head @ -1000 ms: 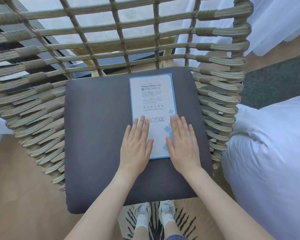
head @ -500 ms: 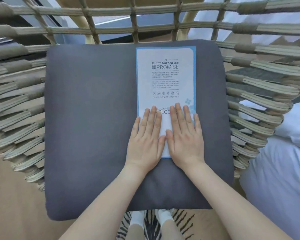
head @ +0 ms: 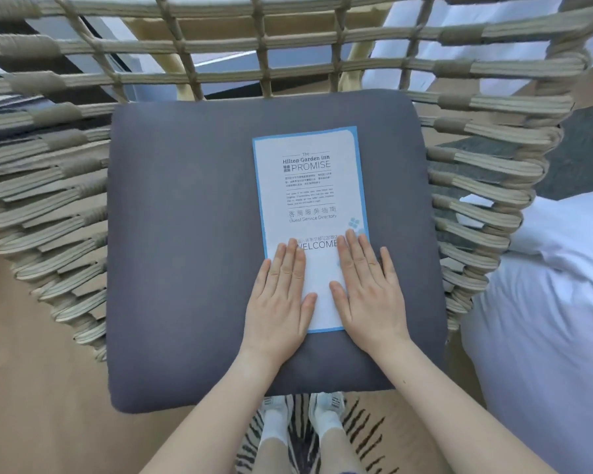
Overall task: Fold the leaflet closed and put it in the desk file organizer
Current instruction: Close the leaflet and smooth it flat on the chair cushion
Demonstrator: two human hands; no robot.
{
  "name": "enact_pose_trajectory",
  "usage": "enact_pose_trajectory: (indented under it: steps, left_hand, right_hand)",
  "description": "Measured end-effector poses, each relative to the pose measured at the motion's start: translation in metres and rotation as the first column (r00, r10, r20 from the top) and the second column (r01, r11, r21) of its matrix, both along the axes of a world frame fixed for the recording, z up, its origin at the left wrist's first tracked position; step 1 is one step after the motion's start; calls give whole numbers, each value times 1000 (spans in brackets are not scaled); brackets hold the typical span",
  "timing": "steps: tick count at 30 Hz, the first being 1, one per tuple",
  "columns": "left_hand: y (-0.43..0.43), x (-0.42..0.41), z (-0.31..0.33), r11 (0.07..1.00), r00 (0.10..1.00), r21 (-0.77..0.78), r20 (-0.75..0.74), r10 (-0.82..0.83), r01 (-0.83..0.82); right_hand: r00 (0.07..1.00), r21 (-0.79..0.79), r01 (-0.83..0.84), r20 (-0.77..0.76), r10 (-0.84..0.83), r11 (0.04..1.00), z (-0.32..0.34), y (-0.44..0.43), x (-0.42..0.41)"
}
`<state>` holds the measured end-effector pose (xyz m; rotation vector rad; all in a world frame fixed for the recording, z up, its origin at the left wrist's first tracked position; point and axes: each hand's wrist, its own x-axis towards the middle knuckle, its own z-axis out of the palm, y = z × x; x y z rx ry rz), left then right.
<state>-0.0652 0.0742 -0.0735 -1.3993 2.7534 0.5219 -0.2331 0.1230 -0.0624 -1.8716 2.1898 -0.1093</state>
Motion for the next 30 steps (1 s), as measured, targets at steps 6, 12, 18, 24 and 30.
enact_pose_trajectory:
  steps: [6,12,18,24,30]
  left_hand:
    - [22,9,0,1000,999,2,37,-24,24]
    - [3,15,41,999,995,39,-94,-21,25]
    - [-68,-4,70,997,995,-78,-94,9,-17]
    - [-130,-32,54,996,1000,-86,-3,-22,22]
    - [-135,-33,18,997,998,-65,36,-49,51]
  right_hand:
    - [1000,54,20,15,-21,998,1,23,12]
    - [992,50,11,127,-17,999,40,15,-2]
    - [990,-57,52,135,-44,997,67,-63,-22]
    - [994,-71,-7,109,15,997,50,-139,-15]
    - [997,-17,-51,52,52,999,7,-147,-9]
